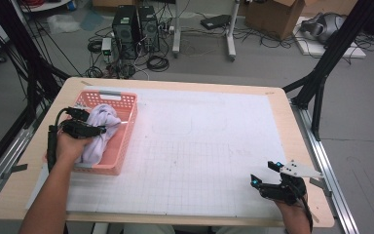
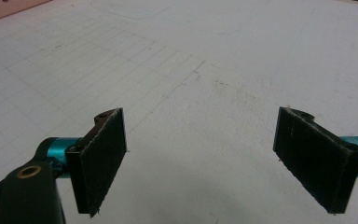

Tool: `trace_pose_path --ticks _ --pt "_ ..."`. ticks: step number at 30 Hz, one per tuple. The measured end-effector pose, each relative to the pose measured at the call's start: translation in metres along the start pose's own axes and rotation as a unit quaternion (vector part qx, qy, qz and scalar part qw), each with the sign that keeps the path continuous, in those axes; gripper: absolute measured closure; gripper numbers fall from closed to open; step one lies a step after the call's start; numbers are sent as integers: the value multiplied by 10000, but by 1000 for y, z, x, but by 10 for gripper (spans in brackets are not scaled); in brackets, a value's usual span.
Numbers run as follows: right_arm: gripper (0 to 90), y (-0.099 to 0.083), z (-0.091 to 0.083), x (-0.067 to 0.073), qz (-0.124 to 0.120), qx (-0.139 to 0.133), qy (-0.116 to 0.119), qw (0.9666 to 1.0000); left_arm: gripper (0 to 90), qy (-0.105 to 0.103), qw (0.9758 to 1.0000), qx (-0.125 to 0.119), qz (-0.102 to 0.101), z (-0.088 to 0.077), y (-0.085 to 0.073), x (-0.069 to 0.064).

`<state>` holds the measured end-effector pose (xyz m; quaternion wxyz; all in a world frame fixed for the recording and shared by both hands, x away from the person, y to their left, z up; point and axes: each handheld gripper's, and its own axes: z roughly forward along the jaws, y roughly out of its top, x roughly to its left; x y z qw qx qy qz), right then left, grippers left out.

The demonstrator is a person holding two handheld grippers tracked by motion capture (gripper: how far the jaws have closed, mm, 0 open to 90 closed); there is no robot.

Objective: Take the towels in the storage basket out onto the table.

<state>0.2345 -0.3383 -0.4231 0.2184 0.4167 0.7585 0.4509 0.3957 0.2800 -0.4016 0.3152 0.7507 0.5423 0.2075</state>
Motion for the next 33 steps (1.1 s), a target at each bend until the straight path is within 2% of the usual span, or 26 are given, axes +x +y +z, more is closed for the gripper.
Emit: trace_pose_path --ticks 3,4,5,7,9,10,12,15,16,17,19,20,21,22,23,24,26,27,28,29,30,31,33 --pt "157 0 0 0 -6 4 0 10000 488 -138 9992 -346 -161 -8 0 3" --pt "157 0 0 0 -1 -1 -3 10000 488 -138 9992 -346 -161 -8 0 3" --pt "157 0 0 0 -8 -1 0 10000 487 -257 9980 -546 -212 -15 0 5" --pt "157 0 0 0 -7 -6 5 10000 487 -314 9957 -826 -274 -22 -1 6" --pt "157 0 0 0 -1 -14 16 10000 486 -374 9924 -1124 -345 -30 -2 8" --pt "157 1 0 0 -11 -18 21 10000 485 -408 9897 -1316 -388 -34 -3 9" --pt "157 1 -1 1 0 -21 37 10000 484 -514 9827 -1721 -455 -42 -4 10" --pt "158 2 -1 2 -12 -57 52 10000 483 -628 9703 -2280 -513 -52 -5 11" --pt "158 2 -1 2 -20 -71 59 10000 483 -628 9703 -2280 -513 -52 -5 11" --pt "158 2 -1 1 -31 -79 57 9999 484 -743 9614 -2604 -489 -58 -4 11" --pt "158 2 -1 2 -30 -62 63 10000 484 -850 9542 -2840 -391 -63 -4 10" --pt "158 2 0 2 -53 -59 63 9999 484 -850 9542 -2840 -391 -63 -4 10" --pt "158 2 0 2 -43 -60 73 9999 485 -955 9487 -3008 -195 -66 -3 8" --pt "158 2 0 2 -41 -59 69 10000 484 -999 9463 -3073 -116 -68 -2 7" --pt "158 2 0 2 -33 -52 77 10000 484 -999 9463 -3073 -116 -68 -2 7" --pt "158 2 1 2 -49 -48 70 10000 484 -1045 9441 -3126 -50 -69 -2 6" --pt "158 2 1 2 -36 -37 66 10000 484 -1094 9415 -3188 -9 -71 0 4" --pt "158 2 1 2 -38 -44 68 10000 484 -1128 9393 -3239 -1 -72 0 3" --pt "158 2 0 2 -56 -67 47 10000 484 -1187 9354 -3331 0 -74 2 2" --pt "158 2 0 1 -64 -76 43 9999 484 -1235 9339 -3355 18 -75 2 1" --pt "158 2 0 1 -35 -80 44 10000 484 -1235 9339 -3355 18 -75 2 1" --pt "158 2 -1 1 -46 -90 35 9999 484 -1270 9326 -3378 47 -76 3 1" --pt "158 2 -1 0 -48 -84 35 9999 484 -1400 9285 -3439 87 -78 5 -2"
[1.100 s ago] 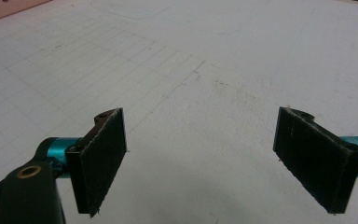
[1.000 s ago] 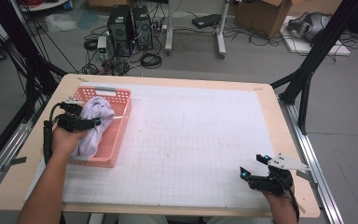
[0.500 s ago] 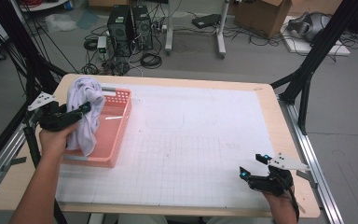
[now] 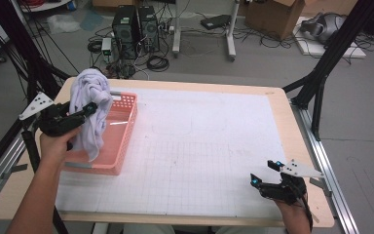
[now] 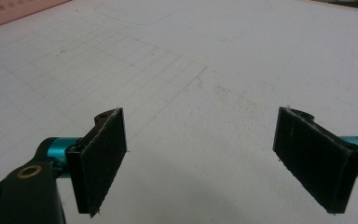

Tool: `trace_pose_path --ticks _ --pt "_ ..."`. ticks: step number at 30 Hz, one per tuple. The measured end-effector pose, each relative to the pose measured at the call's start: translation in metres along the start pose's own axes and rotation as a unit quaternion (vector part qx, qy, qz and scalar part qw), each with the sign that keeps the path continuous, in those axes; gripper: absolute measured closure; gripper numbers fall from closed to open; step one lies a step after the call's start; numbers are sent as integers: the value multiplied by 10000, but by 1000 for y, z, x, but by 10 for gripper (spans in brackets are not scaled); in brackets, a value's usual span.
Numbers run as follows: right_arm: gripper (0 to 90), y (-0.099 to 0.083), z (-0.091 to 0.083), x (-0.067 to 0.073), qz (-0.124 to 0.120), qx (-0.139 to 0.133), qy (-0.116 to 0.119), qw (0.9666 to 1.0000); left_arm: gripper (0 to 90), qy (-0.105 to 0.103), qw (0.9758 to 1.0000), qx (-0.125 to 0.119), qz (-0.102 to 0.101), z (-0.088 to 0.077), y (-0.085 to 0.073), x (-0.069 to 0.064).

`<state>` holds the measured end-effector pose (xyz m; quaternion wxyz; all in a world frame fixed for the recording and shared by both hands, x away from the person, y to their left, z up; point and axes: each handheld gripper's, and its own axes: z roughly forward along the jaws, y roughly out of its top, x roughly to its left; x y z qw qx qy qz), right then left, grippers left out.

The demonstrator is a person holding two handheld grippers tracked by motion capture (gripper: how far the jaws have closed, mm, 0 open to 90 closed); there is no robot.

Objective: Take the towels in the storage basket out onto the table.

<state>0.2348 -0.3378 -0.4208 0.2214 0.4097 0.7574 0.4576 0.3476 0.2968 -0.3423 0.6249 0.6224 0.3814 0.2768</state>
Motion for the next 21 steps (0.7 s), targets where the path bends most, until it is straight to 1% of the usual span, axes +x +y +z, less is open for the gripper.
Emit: trace_pose_path --ticks 1,2,5,6,7,8,9,10,11,12,13,14,15,16,17,18,19,20,21 --pt "158 0 0 0 -3 -5 -2 10000 484 -54 10000 -27 19 0 2 -1" --pt "158 0 0 0 -4 -1 0 10000 484 -149 9998 -163 15 0 5 -4" --pt "158 0 1 1 -24 13 26 10000 484 -221 9993 -301 46 -1 10 -6" --pt "158 0 1 1 -33 9 24 10000 483 -362 9985 -405 47 -1 14 -7" --pt "158 0 1 1 -41 4 12 10000 484 -362 9985 -405 47 -1 14 -7" --pt "158 0 1 1 -31 6 3 10000 484 -517 9975 -465 119 -2 17 -9" --pt "158 1 0 1 -33 -9 -3 10000 484 -601 9968 -521 103 -2 19 -10" --pt "158 1 0 1 -32 -12 -2 10000 483 -601 9968 -521 103 -2 19 -10" --pt "158 1 0 1 -28 -14 -4 10000 484 -733 9952 -644 74 -3 22 -13" --pt "158 1 0 1 -29 -12 -3 10000 484 -783 9946 -685 65 -3 24 -14" --pt "158 1 0 1 -29 -12 -3 10000 484 -783 9946 -685 65 -3 24 -14" --pt "158 1 0 1 -38 -29 -4 10000 484 -859 9936 -735 50 -3 26 -16" --pt "158 1 0 1 -52 -41 2 10000 483 -973 9920 -803 66 -3 30 -20" --pt "158 1 0 2 -50 -42 -1 10000 484 -973 9920 -803 66 -3 30 -20" --pt "158 1 0 2 -54 -46 -3 10000 483 -1084 9907 -812 120 -2 35 -26" --pt "158 1 1 2 -50 -47 -2 10000 483 -1084 9907 -812 120 -2 35 -26" --pt "158 2 1 2 -36 -33 12 10000 483 -1211 9889 -843 180 0 40 -33" --pt "158 2 1 2 -77 -47 5 10000 483 -1277 9880 -852 191 2 42 -36" --pt "158 2 1 2 -62 -38 15 10000 483 -1332 9872 -843 226 4 43 -40"
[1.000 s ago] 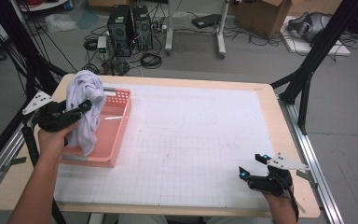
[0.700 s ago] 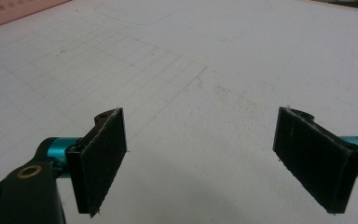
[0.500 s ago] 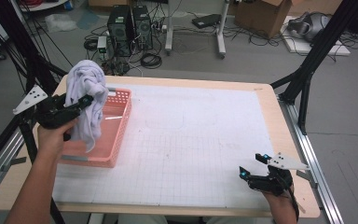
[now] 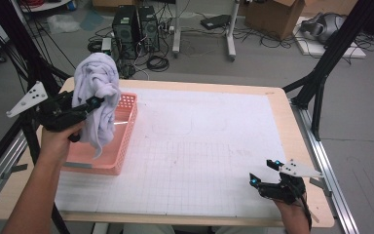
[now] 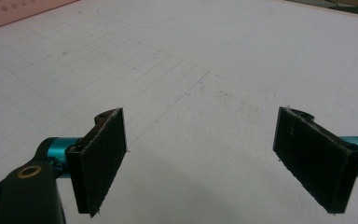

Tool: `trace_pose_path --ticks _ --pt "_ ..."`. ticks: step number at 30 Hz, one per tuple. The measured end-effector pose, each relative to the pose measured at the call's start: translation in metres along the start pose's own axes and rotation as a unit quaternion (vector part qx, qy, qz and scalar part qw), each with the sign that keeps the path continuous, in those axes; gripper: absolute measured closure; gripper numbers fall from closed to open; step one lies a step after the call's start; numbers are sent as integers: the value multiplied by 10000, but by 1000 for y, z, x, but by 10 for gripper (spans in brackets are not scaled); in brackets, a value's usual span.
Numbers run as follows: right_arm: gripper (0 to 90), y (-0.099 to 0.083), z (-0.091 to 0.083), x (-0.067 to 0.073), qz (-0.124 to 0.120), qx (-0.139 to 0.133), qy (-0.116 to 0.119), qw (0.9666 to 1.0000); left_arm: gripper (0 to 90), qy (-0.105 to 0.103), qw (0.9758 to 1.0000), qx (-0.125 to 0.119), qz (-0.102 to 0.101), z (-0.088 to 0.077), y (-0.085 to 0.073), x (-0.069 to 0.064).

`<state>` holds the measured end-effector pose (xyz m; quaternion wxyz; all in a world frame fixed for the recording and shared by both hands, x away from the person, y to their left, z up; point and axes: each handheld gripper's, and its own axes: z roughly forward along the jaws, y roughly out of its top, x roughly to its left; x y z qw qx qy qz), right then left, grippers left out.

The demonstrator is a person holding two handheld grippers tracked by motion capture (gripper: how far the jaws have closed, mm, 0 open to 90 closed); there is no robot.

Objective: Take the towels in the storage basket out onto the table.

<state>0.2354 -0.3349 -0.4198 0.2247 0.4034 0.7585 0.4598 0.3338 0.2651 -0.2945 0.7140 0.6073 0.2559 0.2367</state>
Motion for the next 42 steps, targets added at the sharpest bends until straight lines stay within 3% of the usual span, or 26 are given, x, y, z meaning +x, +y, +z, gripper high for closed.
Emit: trace_pose_path --ticks 6,8,12,25,32,34,35,36,42 --pt "158 0 0 0 -13 -7 18 10000 481 -310 9994 72 100 17 2 -15" --pt "158 0 0 0 -11 -10 20 10000 480 -467 9989 51 47 27 2 -23" --pt "158 0 1 0 -22 -17 18 10000 478 -588 9982 71 25 38 1 -30" --pt "158 -1 1 -1 6 -15 51 10000 469 -847 9948 573 -13 84 -31 -59" --pt "158 -1 4 -3 28 -5 61 10000 468 -1163 9907 681 -207 115 -52 -80" --pt "158 -2 5 -3 40 5 82 10000 467 -1259 9881 862 -201 131 -65 -91" --pt "158 -2 6 -4 37 12 89 10000 467 -1259 9881 862 -201 131 -65 -91" --pt "158 -2 6 -5 45 19 98 9999 466 -1329 9858 1003 -215 142 -75 -97" --pt "158 -5 2 -9 87 7 82 9999 460 -1324 9817 1351 -222 170 -102 -115"
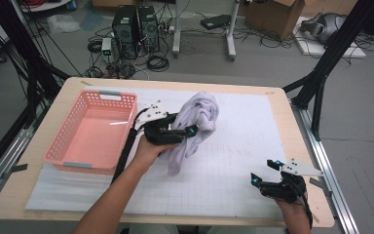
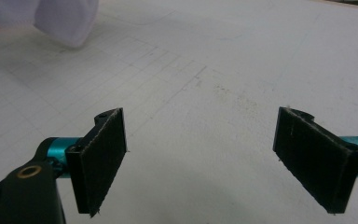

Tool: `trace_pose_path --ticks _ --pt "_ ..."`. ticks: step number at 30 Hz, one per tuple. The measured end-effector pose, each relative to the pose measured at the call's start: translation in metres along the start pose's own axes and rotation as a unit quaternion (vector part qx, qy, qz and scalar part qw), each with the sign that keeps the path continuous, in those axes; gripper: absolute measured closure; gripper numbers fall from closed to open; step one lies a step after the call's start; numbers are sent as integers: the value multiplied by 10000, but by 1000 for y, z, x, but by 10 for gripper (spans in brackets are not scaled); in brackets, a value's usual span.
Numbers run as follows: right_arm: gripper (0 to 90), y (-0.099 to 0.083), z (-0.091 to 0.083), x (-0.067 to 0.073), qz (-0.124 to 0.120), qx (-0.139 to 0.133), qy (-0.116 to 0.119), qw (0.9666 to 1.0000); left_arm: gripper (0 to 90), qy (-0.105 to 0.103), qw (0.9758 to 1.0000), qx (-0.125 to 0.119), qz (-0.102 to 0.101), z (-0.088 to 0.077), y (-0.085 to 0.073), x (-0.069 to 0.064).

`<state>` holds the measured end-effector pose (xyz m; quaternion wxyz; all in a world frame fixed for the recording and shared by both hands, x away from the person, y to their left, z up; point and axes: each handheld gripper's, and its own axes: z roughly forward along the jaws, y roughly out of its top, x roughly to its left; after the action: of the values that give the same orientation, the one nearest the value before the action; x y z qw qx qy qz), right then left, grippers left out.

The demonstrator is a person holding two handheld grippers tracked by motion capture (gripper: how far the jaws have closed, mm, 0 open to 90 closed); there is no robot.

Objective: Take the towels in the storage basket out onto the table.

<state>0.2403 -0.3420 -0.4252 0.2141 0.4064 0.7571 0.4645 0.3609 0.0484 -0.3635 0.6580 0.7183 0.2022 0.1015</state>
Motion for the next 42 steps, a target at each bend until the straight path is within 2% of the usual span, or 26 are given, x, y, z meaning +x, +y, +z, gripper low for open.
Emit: trace_pose_path --ticks 2,3,4,5,7,8,14,15,16,19,20,22,25,28,31,34,35,38,39,40,42 --pt "158 0 0 0 34 -4 -4 10000 455 27 10000 65 -20 5 -3 -1" --pt "158 0 0 0 40 -10 -6 10000 454 97 9998 164 -94 14 -11 -1" --pt "158 0 0 0 40 -10 -6 10000 453 97 9998 164 -94 14 -11 -1" --pt "158 0 1 0 37 33 3 10000 452 225 9992 298 -170 21 -18 -1" --pt "158 0 3 0 19 37 9 10000 448 283 9988 359 -202 25 -22 0" --pt "158 1 3 0 7 54 13 10000 445 402 9975 499 -304 32 -29 3" --pt "158 1 3 1 -6 71 -10 10000 435 464 9952 732 -455 45 -42 5" --pt "158 1 3 0 -6 71 -11 10000 425 521 9938 853 -478 49 -46 5" --pt "158 1 3 0 5 70 -4 10000 399 521 9938 853 -478 49 -46 5" --pt "158 1 4 0 25 93 4 10000 300 687 9889 1137 -670 53 -52 8" --pt "158 1 4 0 11 103 7 9999 288 877 9870 1194 -617 50 -49 8" --pt "158 0 4 1 7 108 5 9999 263 919 9875 1129 -603 44 -44 8" --pt "158 1 6 1 10 138 23 9999 212 1106 9891 804 -546 24 -31 7" --pt "158 1 7 2 -4 136 17 9999 211 1258 9881 729 -492 1 -25 6" --pt "158 2 7 3 5 131 18 9999 205 1230 9897 544 -495 -23 -34 0" --pt "158 3 9 3 37 146 15 9999 203 1233 9904 424 -456 -41 -51 -9" --pt "158 3 10 3 53 134 7 9999 203 1256 9900 470 -438 -44 -56 -11" --pt "158 6 14 3 91 119 -22 9999 202 1290 9901 392 -387 -52 -69 -14" --pt "157 8 18 3 103 111 -28 9999 204 1305 9897 452 -379 -53 -72 -14" --pt "157 8 18 3 103 111 -28 9999 204 1301 9894 525 -367 -54 -73 -13" --pt "158 9 21 4 102 136 -10 9999 204 1310 9896 473 -355 -56 -75 -13"
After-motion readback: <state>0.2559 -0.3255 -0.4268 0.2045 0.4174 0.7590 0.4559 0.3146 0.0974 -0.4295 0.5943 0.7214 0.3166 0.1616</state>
